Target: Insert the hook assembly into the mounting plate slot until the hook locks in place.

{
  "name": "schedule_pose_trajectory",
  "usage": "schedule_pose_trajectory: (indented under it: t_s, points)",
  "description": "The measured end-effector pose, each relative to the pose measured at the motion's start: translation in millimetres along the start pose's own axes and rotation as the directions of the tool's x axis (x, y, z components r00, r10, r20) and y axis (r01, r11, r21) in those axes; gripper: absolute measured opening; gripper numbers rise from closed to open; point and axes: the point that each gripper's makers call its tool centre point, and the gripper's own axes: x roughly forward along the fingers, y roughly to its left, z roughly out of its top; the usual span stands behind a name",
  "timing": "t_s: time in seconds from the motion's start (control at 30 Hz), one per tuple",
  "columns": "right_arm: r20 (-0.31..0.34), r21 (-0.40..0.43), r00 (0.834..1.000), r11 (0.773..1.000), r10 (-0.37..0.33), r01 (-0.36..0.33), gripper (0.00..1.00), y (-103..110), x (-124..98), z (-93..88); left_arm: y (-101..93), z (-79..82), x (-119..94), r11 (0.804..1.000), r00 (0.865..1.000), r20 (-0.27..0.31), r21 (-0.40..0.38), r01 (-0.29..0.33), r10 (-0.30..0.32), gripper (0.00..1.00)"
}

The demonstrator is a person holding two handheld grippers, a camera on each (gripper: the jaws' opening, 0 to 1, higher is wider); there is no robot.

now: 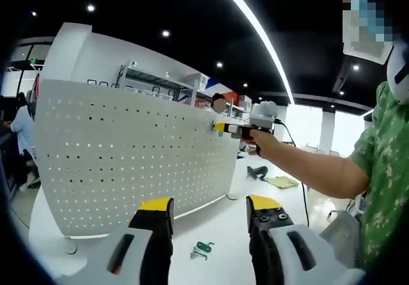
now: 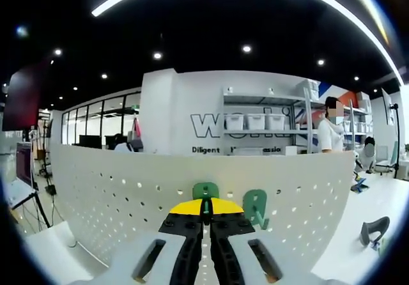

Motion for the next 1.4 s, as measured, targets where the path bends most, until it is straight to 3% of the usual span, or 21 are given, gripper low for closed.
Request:
schedule_pose_trajectory:
  t_s: [0.87,1.4]
  points:
    - [-0.018,0.002,1.0,1.0,0.003,-0.003,0.01,2.0,4.2,-5.8,0.9,-2.3,-0.3,1.0,1.0,-0.005,-0.003,-0.002,0.002,0.46]
    - [-0.029,-0.05,0.999,0.999,0.018,-0.019,0.05,4.1,3.8,-7.3,-0.3,-2.5,2.1,1.0,1.0,-0.005,-0.004,0.006,-0.006,0.46]
